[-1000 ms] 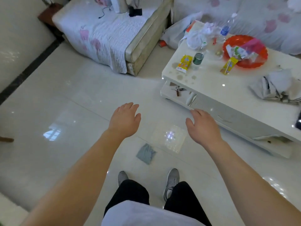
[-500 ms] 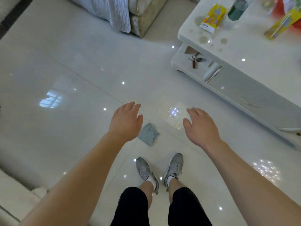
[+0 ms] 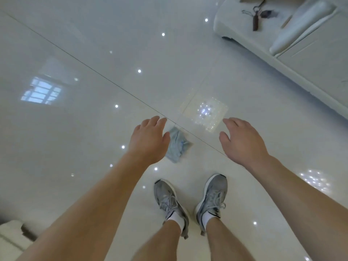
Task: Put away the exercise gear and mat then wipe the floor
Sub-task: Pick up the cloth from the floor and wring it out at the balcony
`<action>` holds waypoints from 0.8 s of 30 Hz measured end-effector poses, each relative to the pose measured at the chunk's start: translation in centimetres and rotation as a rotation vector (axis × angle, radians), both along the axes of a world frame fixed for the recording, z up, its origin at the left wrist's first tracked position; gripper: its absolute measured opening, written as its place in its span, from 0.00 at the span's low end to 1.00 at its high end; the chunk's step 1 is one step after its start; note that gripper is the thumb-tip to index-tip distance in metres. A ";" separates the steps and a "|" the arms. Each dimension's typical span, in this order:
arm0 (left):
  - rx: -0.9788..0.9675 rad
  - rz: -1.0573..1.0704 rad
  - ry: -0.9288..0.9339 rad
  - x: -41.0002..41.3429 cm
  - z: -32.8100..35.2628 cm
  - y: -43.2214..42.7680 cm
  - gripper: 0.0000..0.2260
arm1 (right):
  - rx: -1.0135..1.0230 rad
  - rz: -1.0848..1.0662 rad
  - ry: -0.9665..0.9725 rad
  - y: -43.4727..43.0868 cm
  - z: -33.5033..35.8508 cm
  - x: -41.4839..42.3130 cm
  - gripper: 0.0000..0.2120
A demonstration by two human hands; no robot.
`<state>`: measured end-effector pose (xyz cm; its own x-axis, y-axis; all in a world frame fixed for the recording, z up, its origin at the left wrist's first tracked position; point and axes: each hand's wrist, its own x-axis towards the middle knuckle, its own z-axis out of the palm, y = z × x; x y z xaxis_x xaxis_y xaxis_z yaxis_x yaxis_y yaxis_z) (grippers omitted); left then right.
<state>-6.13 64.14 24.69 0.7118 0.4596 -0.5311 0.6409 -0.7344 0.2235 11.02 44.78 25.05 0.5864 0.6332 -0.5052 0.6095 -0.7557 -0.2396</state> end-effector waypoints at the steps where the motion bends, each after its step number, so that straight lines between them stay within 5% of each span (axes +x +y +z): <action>1: -0.005 0.003 0.009 -0.2 -1.9 -0.1 0.23 | -0.005 0.010 0.006 0.0 -1.8 -0.1 0.23; 13: -0.071 -0.028 0.103 -2.0 -19.7 -2.5 0.21 | -0.077 0.108 0.056 -0.3 -19.3 -1.0 0.22; 24: -0.094 0.024 0.152 -2.2 -30.0 -4.1 0.18 | -0.088 0.122 0.083 -0.4 -27.4 -1.3 0.22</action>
<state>-8.29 60.00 -5.27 0.6091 0.4192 -0.6733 0.6899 -0.6988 0.1891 9.68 44.42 -2.35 0.4619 0.6486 -0.6050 0.6791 -0.6973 -0.2292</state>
